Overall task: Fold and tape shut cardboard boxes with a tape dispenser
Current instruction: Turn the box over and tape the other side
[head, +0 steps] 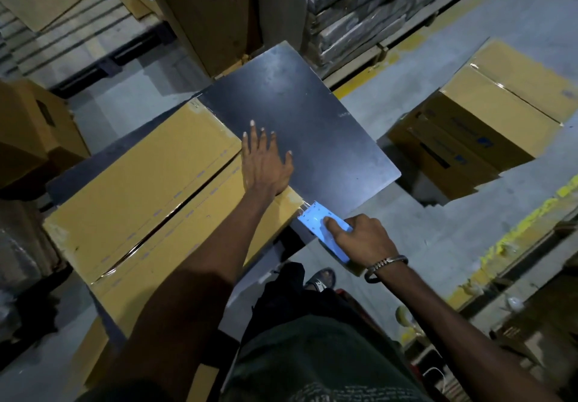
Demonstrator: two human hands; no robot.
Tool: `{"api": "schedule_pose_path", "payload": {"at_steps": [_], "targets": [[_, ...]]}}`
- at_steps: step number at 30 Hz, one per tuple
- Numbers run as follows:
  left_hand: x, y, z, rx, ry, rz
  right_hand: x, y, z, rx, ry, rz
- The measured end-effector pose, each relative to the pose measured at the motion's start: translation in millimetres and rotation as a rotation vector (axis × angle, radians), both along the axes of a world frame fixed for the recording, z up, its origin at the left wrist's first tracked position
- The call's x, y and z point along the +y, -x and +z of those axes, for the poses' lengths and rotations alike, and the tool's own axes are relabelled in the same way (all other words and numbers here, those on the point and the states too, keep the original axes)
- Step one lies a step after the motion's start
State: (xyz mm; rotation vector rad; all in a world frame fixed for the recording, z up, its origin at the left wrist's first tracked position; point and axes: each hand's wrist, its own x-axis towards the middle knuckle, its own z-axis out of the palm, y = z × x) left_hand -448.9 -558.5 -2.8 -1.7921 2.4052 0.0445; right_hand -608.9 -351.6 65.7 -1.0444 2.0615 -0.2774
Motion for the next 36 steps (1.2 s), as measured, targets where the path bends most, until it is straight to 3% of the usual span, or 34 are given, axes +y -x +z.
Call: {"api": "schedule_pose_path", "payload": {"at_steps": [13,19,23,27,29,32,36], "targets": [[3,5,-1,0.056,0.043,0.025,-7,-12,-24,-0.062,-0.028,-0.108],[5,4,-3,0.092,0.060,0.035,-1,-15,-50,-0.270,-0.125,-0.294],[4,1,2,0.183,0.072,0.024,-2,-2,-54,-0.139,-0.082,-0.244],[17,-6,13,0.577,0.110,0.088,-34,20,-43,0.182,0.120,-0.158],[34,-12,21,0.675,0.126,0.127,-59,25,-48,0.300,0.202,-0.097],[72,-25,24,0.621,0.050,0.104,-91,35,-71,0.439,0.287,0.070],[109,-40,16,0.384,-0.023,-0.011,-110,37,-104,0.463,0.202,0.245]]}}
